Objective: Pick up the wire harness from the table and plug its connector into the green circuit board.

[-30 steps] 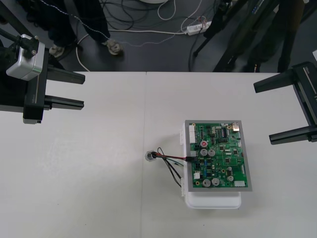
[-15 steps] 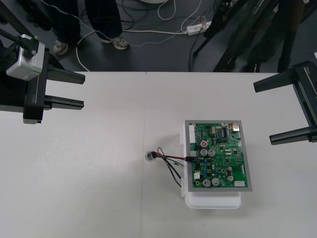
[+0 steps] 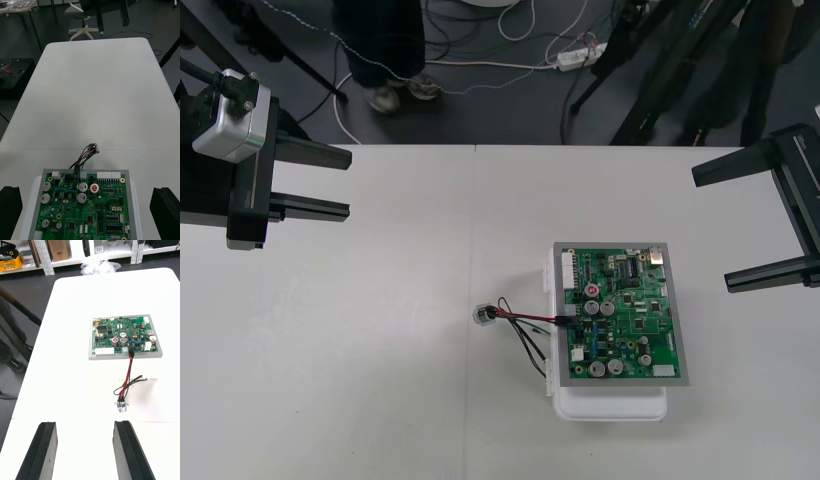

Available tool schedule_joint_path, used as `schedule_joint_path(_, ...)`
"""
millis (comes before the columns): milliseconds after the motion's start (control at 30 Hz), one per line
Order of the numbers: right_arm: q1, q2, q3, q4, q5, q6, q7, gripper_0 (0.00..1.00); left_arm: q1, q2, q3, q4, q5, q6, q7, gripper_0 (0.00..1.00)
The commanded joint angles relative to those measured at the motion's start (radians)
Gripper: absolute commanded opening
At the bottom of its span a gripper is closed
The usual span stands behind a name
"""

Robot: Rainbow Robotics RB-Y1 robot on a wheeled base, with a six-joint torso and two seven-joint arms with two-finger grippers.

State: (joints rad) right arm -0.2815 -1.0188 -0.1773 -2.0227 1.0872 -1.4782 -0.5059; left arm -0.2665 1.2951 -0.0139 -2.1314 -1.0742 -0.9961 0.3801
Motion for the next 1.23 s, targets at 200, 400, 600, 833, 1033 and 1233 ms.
schedule_joint_path(200,-0.03,-0.015,-0.034,0.002,-0.01,-0.005,0.047,1.0,-0.005,-0.013,0.028,-0.013,-0.006,0.036,0.002,0.44)
schedule_joint_path(400,-0.03,-0.015,-0.034,0.002,-0.01,-0.005,0.047,1.0,-0.005,-0.013,0.028,-0.013,-0.006,0.036,0.002,0.44)
schedule_joint_path(600,-0.03,-0.015,-0.034,0.002,-0.01,-0.005,0.047,1.0,-0.005,-0.013,0.028,-0.013,-0.006,0.036,0.002,0.44)
schedule_joint_path(833,-0.03,-0.015,-0.034,0.002,-0.01,-0.005,0.047,1.0,-0.005,-0.013,0.028,-0.013,-0.006,0.036,0.002,0.44)
schedule_joint_path(1033,-0.03,-0.015,-0.034,0.002,-0.01,-0.005,0.047,1.0,-0.005,-0.013,0.028,-0.013,-0.006,0.036,0.002,0.44)
schedule_joint_path(1233,-0.03,-0.015,-0.034,0.002,-0.01,-0.005,0.047,1.0,-0.005,-0.013,0.028,-0.013,-0.006,0.036,0.002,0.44)
